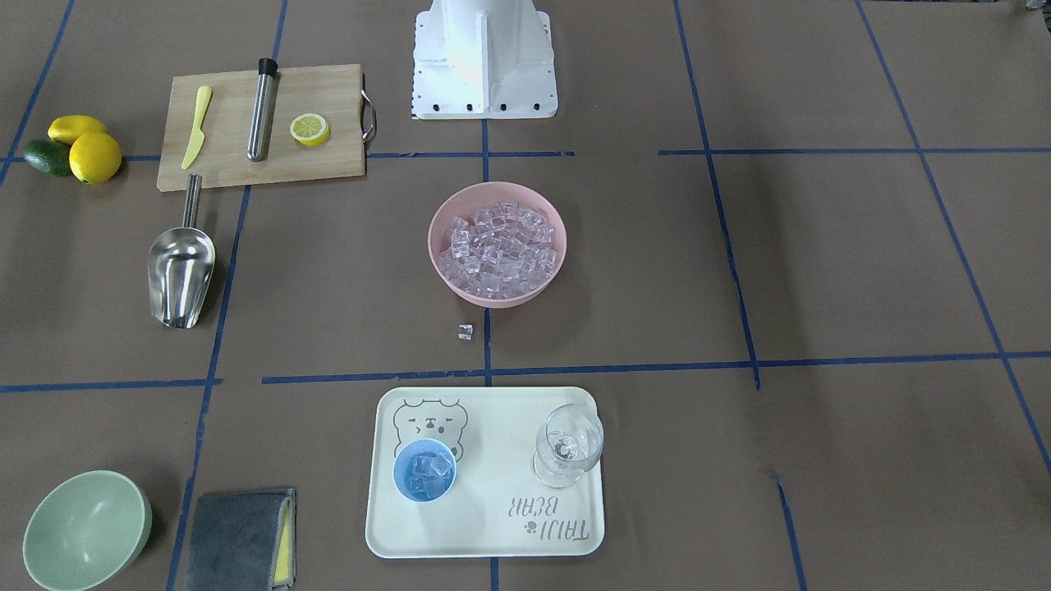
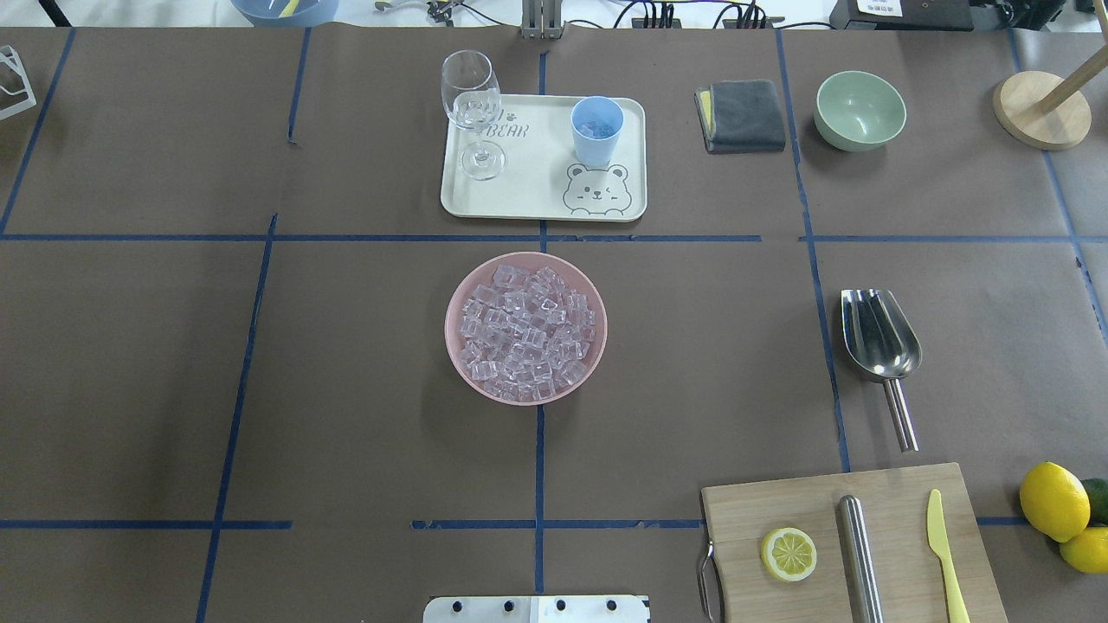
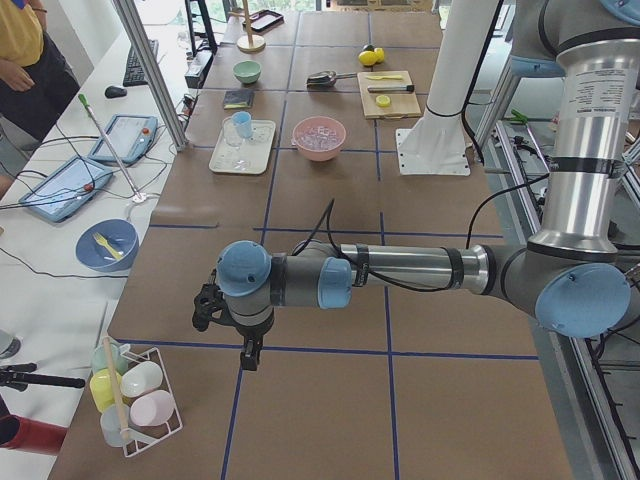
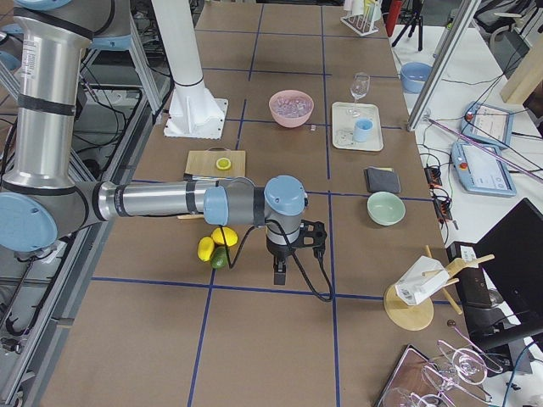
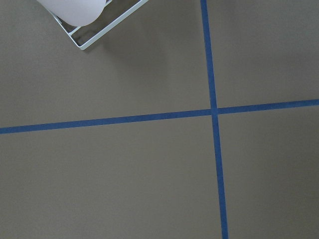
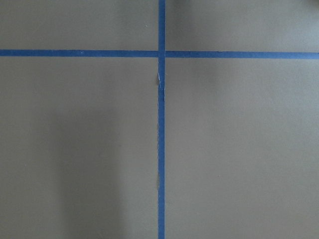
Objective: Put ice in cup with scoop
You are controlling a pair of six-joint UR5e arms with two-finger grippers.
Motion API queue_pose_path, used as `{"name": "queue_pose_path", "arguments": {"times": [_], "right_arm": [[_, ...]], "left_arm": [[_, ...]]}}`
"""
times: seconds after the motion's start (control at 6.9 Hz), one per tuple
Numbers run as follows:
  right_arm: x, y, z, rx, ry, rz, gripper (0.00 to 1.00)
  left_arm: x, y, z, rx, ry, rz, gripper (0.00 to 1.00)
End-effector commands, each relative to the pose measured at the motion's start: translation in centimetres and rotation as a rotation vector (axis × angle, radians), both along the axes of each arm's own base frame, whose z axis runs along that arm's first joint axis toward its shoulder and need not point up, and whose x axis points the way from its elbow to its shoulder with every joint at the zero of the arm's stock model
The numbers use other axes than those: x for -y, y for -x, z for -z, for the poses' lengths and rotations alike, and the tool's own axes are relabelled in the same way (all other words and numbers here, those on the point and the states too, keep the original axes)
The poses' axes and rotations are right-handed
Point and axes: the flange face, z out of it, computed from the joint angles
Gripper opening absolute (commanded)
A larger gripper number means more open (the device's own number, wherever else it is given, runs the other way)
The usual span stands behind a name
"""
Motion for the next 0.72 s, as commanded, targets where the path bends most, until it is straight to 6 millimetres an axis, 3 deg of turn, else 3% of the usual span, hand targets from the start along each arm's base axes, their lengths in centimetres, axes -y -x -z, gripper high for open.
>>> {"name": "queue_pose_path", "arguments": {"times": [0.0,0.58], "right_arm": [[0.03,0.11,0.04,0.007,-0.001,0.004,1.00],[0.04,0.12,0.14,0.009,-0.007,0.008,1.00]], "left_arm": [[0.35,-0.10,0.52,0.009,-0.054,-0.001,1.00],[0.11,-0.20,0.37,0.011,-0.085,-0.001,1.00]]}}
